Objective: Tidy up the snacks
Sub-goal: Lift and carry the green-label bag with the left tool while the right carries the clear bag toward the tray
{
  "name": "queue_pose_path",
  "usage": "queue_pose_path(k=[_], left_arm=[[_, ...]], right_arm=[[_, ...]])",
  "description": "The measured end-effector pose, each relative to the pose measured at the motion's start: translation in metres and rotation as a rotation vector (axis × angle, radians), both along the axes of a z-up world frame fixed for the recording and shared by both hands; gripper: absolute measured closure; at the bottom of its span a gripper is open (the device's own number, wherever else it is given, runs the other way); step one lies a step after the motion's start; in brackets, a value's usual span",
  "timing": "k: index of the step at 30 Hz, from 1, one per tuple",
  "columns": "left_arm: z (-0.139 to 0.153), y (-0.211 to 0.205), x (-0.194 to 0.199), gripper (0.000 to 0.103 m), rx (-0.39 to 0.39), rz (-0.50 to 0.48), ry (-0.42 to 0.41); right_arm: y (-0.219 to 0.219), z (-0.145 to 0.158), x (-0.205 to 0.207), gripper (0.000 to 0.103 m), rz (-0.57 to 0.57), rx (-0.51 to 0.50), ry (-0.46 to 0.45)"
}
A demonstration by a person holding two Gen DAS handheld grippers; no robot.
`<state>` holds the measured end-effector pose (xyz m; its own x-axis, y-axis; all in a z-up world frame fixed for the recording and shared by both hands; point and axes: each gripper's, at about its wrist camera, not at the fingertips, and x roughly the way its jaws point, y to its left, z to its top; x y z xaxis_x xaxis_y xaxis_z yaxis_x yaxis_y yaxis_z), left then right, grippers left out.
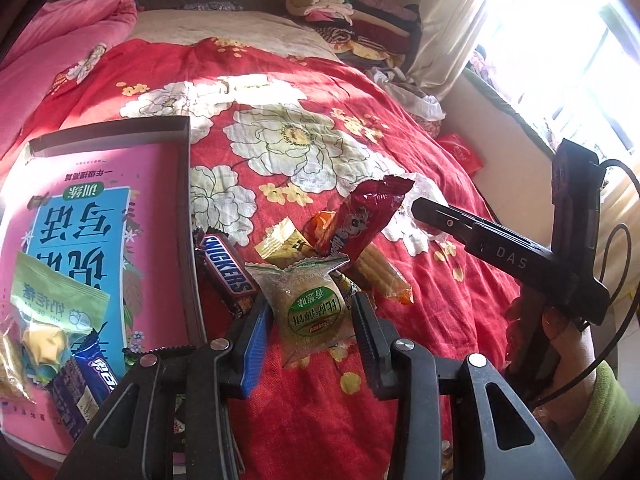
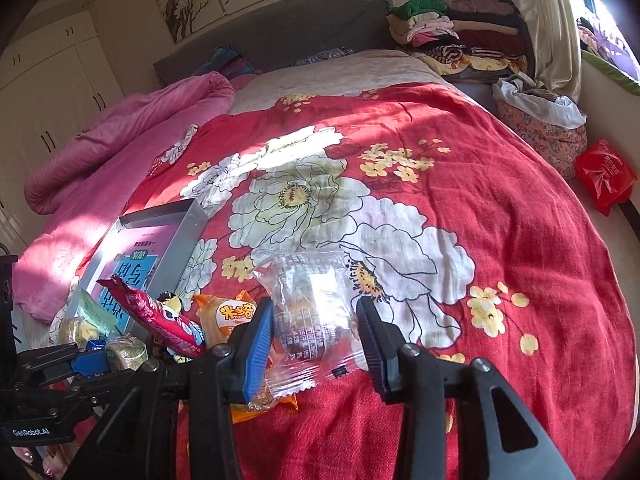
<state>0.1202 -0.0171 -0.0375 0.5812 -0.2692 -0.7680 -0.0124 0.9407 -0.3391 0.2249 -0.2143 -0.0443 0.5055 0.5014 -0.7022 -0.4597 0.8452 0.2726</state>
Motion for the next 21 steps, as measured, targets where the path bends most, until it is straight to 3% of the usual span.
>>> queue_pose_path(k=[21], left_arm=[[0.022, 0.027, -0.017, 0.062, 0.025, 0.062, -0.065]], right_arm=[[-0.006, 0.041, -0.035, 0.061, 0.024, 0.112, -0.139]])
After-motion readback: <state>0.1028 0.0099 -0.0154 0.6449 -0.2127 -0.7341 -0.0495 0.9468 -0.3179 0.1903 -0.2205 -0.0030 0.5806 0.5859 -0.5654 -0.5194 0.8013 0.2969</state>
